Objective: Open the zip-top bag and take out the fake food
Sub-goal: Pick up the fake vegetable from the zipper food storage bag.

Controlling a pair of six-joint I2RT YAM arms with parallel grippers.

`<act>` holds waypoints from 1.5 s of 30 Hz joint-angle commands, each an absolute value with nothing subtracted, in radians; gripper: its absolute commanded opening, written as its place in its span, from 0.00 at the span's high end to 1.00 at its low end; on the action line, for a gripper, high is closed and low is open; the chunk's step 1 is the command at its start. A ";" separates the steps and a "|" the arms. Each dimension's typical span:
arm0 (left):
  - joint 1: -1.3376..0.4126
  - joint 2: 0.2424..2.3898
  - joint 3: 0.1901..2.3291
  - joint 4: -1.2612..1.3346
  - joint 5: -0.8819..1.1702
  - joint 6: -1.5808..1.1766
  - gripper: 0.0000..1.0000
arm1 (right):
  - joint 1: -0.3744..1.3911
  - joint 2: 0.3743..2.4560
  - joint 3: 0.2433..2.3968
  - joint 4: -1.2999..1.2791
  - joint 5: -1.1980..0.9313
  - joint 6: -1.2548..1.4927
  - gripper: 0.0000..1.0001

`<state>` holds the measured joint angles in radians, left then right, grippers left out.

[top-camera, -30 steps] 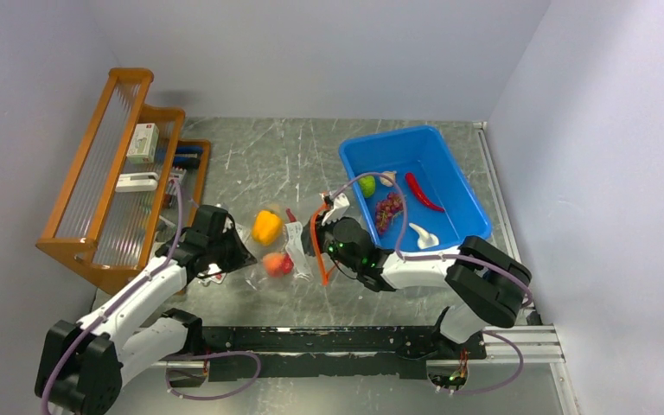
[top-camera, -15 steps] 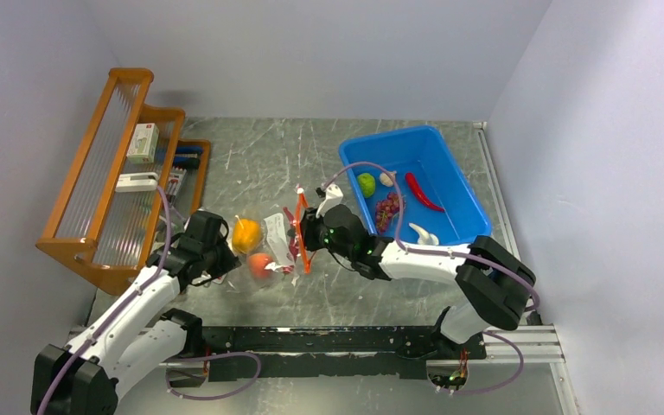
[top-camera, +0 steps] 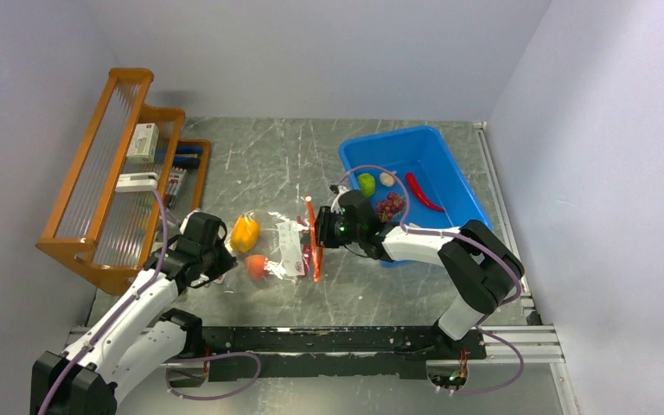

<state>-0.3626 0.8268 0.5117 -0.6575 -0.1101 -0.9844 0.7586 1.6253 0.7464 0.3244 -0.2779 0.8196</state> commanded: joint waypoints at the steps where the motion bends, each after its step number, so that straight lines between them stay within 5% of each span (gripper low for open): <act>1: -0.357 0.825 0.531 -0.663 -0.127 -0.990 0.93 | 0.757 1.635 0.796 0.228 -0.361 0.831 0.96; 12: -0.357 0.854 0.541 -0.658 -0.130 -0.971 0.93 | 0.752 1.656 1.063 -0.289 -0.190 0.779 0.99; 26: -0.357 0.811 0.514 -0.651 -0.126 -1.019 0.93 | 0.788 1.520 0.943 -0.196 -0.003 1.104 0.99; 41: -0.357 0.811 0.510 -0.643 -0.133 -1.017 0.93 | 0.794 1.437 0.943 -0.205 0.112 0.970 0.99; 45: -0.357 0.805 0.518 -0.654 -0.144 -1.015 0.93 | 0.844 1.426 1.025 -0.333 0.301 0.896 0.99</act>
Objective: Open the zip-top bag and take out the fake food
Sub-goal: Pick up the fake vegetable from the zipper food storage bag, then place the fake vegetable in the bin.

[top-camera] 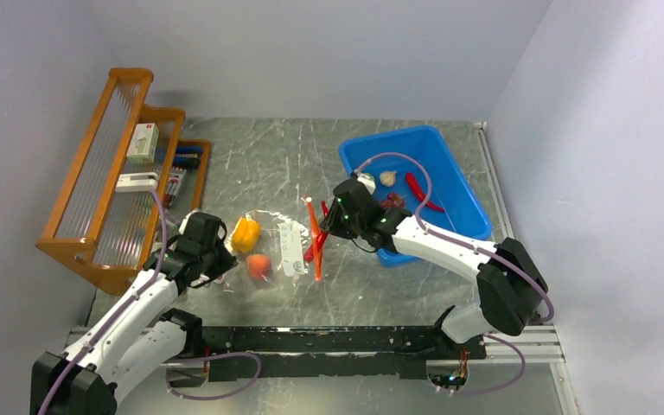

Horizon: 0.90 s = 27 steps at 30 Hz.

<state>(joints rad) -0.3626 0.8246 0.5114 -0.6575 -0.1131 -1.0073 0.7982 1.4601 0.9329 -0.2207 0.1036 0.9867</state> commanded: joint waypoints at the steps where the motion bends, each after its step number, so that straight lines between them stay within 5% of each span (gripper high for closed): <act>1: -0.357 0.794 0.515 -0.653 -0.146 -1.014 0.93 | 0.859 1.429 1.056 -0.374 0.349 0.867 0.99; 19: -0.357 0.799 0.502 -0.609 -0.117 -0.990 0.92 | 0.903 1.283 1.210 -0.483 0.847 0.362 1.00; 23: -0.357 0.809 0.527 -0.635 -0.122 -0.986 0.77 | 0.864 1.252 1.207 -0.452 0.928 0.241 0.99; 27: -0.357 0.795 0.562 -0.667 -0.138 -0.988 0.43 | 0.701 1.257 1.207 -0.478 0.825 0.173 0.97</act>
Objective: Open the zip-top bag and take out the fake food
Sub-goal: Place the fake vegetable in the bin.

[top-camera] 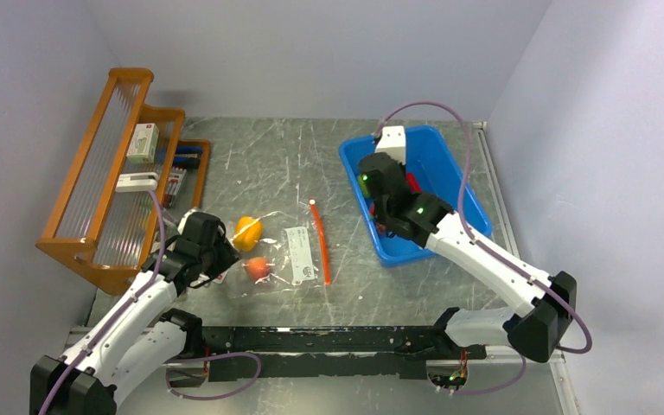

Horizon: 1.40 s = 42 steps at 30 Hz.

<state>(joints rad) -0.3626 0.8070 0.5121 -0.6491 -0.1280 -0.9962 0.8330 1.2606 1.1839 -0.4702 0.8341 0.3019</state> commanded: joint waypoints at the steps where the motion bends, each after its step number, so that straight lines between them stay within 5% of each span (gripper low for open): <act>1: -0.357 0.789 0.570 -0.677 -0.144 -0.989 0.38 | 0.644 1.266 1.212 -0.497 0.786 0.159 0.96; 16: -0.357 0.770 0.832 -0.730 -0.177 -0.722 0.14 | 0.336 1.561 1.293 -0.582 0.477 -0.058 0.93; 33: -0.357 0.749 0.832 -0.642 -0.119 -0.452 0.11 | 0.317 1.934 1.365 -0.487 0.497 -0.232 0.88; 38: -0.357 0.741 0.796 -0.619 -0.149 -0.452 0.11 | 0.306 1.986 1.408 -0.530 0.486 -0.205 0.84; 40: -0.357 0.736 0.795 -0.623 -0.166 -0.456 0.11 | 0.299 1.978 1.404 -0.516 0.524 -0.189 0.68; 42: -0.357 0.733 0.790 -0.619 -0.171 -0.456 0.11 | 0.295 1.960 1.401 -0.504 0.577 -0.169 0.64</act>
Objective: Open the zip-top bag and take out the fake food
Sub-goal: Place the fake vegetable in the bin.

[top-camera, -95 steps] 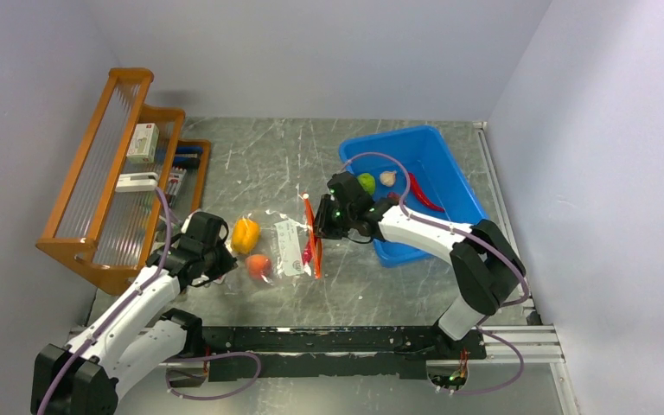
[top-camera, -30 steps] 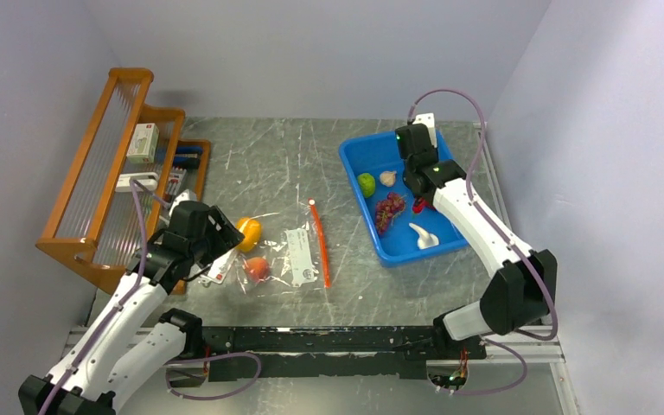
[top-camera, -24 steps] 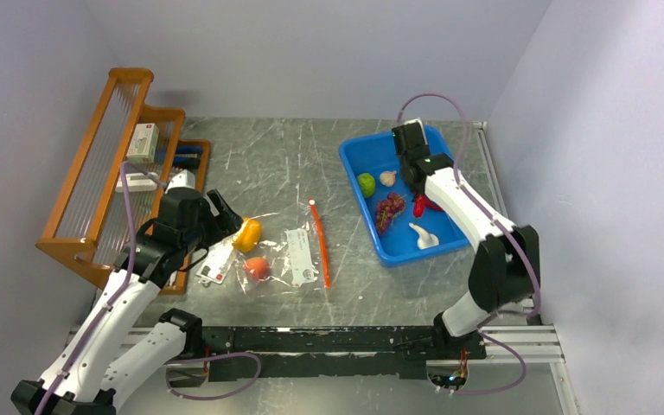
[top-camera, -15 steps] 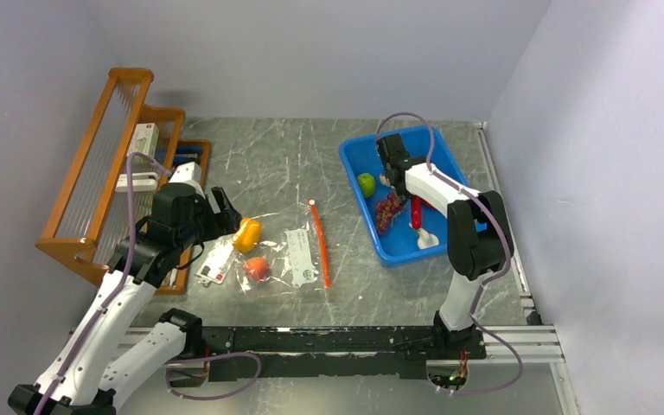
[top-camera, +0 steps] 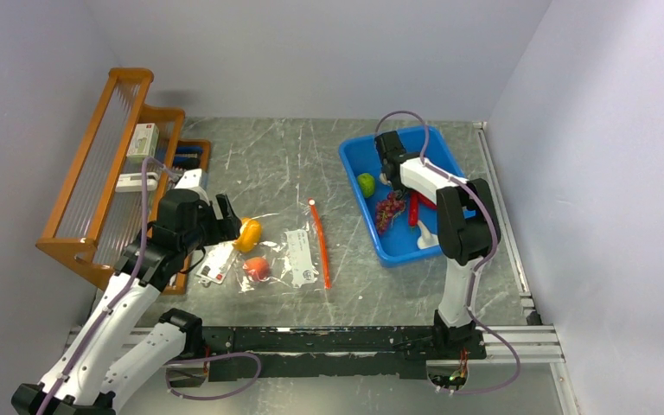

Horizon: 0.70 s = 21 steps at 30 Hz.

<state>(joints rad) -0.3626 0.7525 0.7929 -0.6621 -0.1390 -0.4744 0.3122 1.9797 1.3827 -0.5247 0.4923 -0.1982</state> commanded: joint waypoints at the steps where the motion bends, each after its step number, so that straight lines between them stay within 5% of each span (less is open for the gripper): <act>1: -0.357 0.732 0.789 -0.617 -0.168 -0.454 0.11 | 0.294 1.943 1.399 -0.496 0.599 -0.154 0.61; 3: -0.357 0.737 0.785 -0.615 -0.166 -0.457 0.11 | 0.294 1.902 1.391 -0.476 0.605 -0.129 0.54; 11: -0.357 0.779 0.792 -0.627 -0.167 -0.468 0.11 | 0.293 1.561 1.241 -0.349 0.385 0.021 0.51; 14: -0.357 0.780 0.790 -0.626 -0.168 -0.469 0.11 | 0.293 1.381 1.132 -0.224 0.332 0.096 0.35; 17: -0.357 0.779 0.789 -0.624 -0.164 -0.467 0.11 | 0.293 1.203 0.996 -0.062 0.207 0.168 0.04; 21: -0.357 0.789 0.788 -0.625 -0.162 -0.470 0.10 | 0.293 1.020 0.798 0.194 -0.081 0.249 0.00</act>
<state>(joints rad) -0.3626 0.7841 0.7906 -0.6479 -0.1535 -0.4713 0.2955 1.1191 0.9367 -0.0830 0.2146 0.1341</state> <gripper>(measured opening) 0.898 0.994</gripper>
